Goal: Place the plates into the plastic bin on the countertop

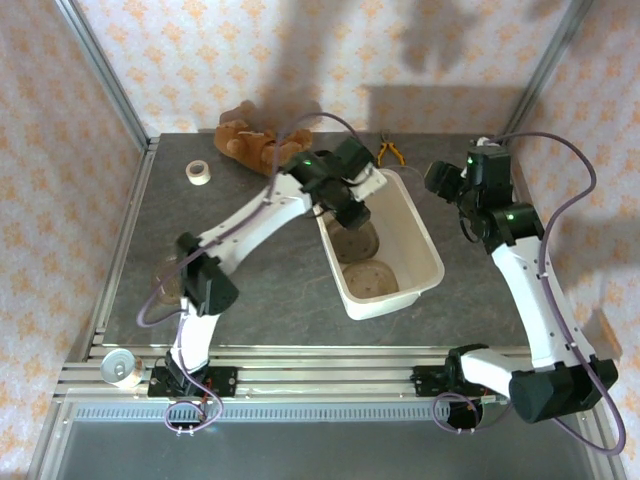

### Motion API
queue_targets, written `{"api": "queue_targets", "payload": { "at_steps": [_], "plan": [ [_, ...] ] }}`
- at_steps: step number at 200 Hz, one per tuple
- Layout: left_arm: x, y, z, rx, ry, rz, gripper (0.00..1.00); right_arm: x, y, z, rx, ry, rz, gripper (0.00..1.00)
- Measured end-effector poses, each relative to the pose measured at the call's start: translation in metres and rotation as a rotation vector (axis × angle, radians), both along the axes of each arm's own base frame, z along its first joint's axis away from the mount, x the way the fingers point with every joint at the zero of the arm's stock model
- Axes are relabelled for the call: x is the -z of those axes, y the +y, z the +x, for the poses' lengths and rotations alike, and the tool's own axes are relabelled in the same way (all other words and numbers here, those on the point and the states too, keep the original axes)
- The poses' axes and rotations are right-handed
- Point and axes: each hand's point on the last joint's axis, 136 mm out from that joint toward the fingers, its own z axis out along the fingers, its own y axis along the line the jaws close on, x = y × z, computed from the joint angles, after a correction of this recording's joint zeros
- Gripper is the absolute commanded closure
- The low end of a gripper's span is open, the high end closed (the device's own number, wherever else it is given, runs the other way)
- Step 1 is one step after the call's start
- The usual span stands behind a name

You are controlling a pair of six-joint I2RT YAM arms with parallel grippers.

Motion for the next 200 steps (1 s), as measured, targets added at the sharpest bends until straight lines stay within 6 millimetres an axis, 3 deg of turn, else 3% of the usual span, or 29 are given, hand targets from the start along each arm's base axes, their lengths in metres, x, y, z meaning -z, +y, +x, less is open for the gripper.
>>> {"api": "queue_targets", "payload": {
  "at_steps": [14,35,61,100,129,168,182,200],
  "plan": [
    [-0.023,0.022,0.009,-0.103,-0.027,-0.096,0.55,0.006,0.003,0.005,-0.014,0.015,0.004,0.28],
    [-0.042,0.063,0.019,-0.278,-0.051,-0.209,0.55,0.013,0.01,0.013,-0.041,0.035,0.009,0.28],
    [-0.039,0.124,0.022,-0.522,-0.047,-0.302,0.55,0.023,0.017,0.023,-0.074,0.057,0.016,0.28],
    [-0.009,0.238,0.001,-0.966,-0.024,-0.333,0.55,0.03,0.028,0.033,-0.119,0.076,0.041,0.29],
    [0.017,0.299,-0.03,-1.259,0.004,-0.347,0.45,0.03,0.034,0.037,-0.147,0.075,0.052,0.29],
    [0.08,0.35,-0.071,-1.588,0.132,-0.319,0.44,0.028,0.039,0.04,-0.177,0.072,0.061,0.29],
    [0.102,0.356,-0.083,-1.652,0.186,-0.274,0.43,0.03,0.041,0.042,-0.185,0.077,0.06,0.29],
    [0.116,0.36,-0.088,-1.685,0.219,-0.222,0.43,0.032,0.042,0.044,-0.192,0.085,0.06,0.29]
  ]
}}
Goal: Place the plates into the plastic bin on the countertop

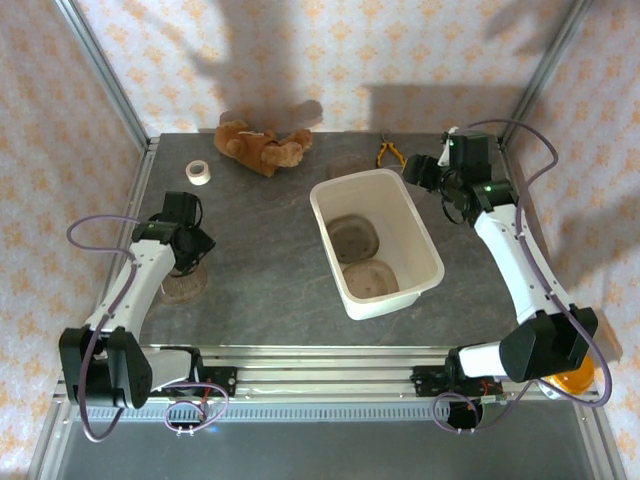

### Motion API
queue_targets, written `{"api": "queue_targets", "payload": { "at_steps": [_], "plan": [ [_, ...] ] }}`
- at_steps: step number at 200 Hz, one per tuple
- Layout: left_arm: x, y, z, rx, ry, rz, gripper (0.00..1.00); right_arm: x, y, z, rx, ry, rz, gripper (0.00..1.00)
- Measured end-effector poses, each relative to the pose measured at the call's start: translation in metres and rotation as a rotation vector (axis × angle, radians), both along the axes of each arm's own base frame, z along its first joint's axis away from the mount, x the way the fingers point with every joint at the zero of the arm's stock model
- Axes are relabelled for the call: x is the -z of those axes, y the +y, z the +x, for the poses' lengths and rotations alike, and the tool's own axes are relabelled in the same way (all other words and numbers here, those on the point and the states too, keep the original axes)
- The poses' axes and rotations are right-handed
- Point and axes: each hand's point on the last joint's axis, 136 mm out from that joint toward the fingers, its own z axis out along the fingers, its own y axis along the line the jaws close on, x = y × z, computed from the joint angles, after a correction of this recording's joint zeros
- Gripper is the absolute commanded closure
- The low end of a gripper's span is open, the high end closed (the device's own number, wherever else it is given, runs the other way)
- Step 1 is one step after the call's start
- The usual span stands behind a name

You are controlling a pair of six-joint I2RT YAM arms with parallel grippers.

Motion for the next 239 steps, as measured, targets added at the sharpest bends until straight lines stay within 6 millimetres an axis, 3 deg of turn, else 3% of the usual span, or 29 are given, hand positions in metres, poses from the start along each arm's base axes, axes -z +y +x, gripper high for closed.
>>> {"api": "queue_targets", "payload": {
  "at_steps": [76,129,156,239],
  "plan": [
    [0.063,0.01,0.006,0.039,0.231,0.03,0.42,0.007,0.0,-0.007,-0.009,0.039,-0.009,0.29],
    [0.076,0.009,0.026,0.107,0.266,0.031,0.44,-0.007,-0.003,-0.017,-0.002,0.009,-0.009,0.29],
    [0.089,0.009,0.025,0.126,0.31,0.032,0.45,-0.015,-0.005,-0.022,0.003,-0.014,-0.009,0.29],
    [0.104,0.009,0.021,0.163,0.37,0.04,0.59,-0.006,-0.007,-0.026,0.009,0.012,-0.018,0.29]
  ]
}}
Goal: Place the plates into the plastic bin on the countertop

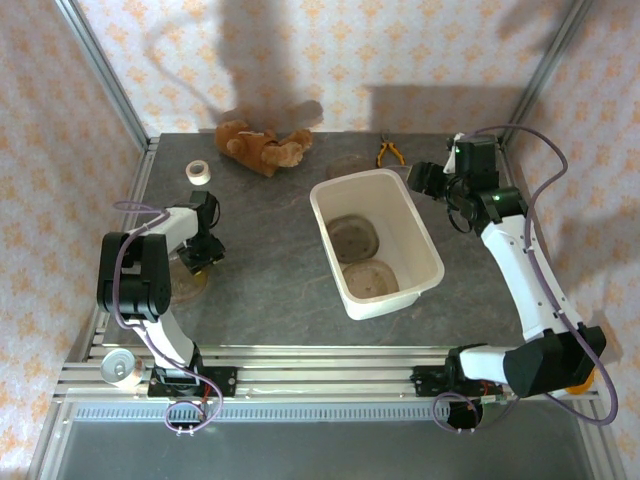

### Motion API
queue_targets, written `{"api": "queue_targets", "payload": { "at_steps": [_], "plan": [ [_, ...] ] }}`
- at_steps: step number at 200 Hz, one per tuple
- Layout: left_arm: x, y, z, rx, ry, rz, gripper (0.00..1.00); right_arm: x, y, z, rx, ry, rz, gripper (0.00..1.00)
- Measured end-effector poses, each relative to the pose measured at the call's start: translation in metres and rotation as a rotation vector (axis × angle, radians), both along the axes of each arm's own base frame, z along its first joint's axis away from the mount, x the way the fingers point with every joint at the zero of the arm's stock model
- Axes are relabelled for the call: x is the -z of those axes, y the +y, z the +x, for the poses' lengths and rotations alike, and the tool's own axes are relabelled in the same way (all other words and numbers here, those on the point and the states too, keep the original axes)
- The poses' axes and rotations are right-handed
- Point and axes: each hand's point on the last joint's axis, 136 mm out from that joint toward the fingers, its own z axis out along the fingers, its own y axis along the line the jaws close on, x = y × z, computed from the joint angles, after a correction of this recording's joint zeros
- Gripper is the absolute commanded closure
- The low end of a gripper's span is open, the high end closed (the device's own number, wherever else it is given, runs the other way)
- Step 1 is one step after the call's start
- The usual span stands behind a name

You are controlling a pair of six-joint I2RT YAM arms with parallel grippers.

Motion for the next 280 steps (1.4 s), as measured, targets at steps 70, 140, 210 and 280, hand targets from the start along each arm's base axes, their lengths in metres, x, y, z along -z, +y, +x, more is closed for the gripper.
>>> {"api": "queue_targets", "payload": {
  "at_steps": [70,140,210,280],
  "plan": [
    [0.001,-0.003,0.002,0.018,-0.007,-0.017,0.83,0.004,0.0,-0.001,-0.001,0.013,-0.001,0.29],
    [-0.004,-0.008,0.003,0.046,-0.013,-0.005,0.97,0.007,0.0,-0.002,0.0,0.019,-0.001,0.29],
    [-0.01,-0.025,0.004,0.063,-0.024,-0.022,1.0,0.007,0.0,-0.002,-0.003,0.019,0.0,0.29],
    [-0.061,-0.067,0.051,0.046,-0.208,-0.103,1.0,0.007,0.0,-0.002,-0.003,0.019,0.0,0.3]
  ]
}}
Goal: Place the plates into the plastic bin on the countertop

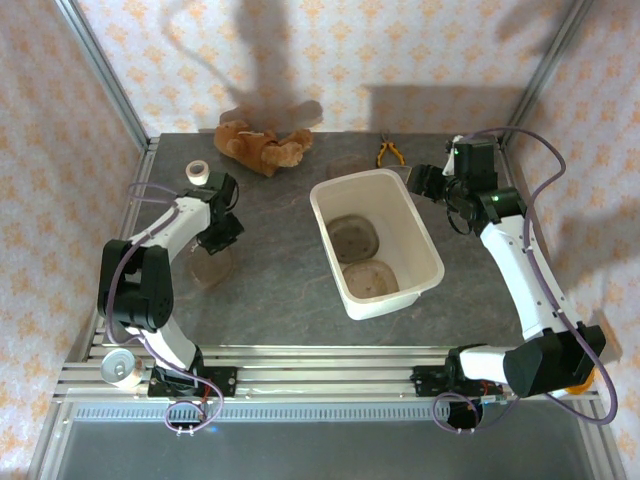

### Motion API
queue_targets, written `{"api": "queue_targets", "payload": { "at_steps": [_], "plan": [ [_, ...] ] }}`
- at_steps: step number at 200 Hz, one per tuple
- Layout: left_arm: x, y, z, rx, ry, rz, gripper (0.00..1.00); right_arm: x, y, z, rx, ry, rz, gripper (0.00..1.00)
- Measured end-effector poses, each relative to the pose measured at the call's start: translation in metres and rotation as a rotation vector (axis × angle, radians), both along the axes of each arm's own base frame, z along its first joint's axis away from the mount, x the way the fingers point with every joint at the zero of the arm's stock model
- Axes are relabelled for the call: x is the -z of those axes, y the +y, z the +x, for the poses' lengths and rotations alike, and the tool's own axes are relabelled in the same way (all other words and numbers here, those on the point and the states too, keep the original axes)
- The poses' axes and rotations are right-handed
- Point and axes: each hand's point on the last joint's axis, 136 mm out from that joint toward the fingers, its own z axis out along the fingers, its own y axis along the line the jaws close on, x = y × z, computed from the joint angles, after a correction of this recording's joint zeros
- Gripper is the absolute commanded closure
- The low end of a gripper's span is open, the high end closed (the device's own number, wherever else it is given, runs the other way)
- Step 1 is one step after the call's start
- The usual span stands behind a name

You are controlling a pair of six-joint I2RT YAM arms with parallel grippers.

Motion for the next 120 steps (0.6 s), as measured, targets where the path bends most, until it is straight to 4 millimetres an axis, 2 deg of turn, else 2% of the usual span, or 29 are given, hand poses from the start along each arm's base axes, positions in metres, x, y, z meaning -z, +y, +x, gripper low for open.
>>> {"api": "queue_targets", "payload": {
  "at_steps": [33,79,98,120],
  "plan": [
    [-0.046,-0.025,0.024,0.008,-0.133,-0.035,1.0,0.0,0.002,0.0,-0.008,0.001,0.006,0.3],
    [-0.12,-0.056,0.042,-0.002,-0.318,-0.104,1.0,-0.001,0.01,-0.002,-0.044,0.006,0.036,0.33],
    [-0.155,-0.068,0.047,-0.01,-0.405,-0.128,1.0,-0.003,0.016,-0.003,-0.069,-0.001,0.052,0.34],
    [-0.194,-0.08,0.05,-0.024,-0.502,-0.165,1.0,-0.007,0.033,-0.004,-0.12,-0.019,0.066,0.34]
  ]
}}
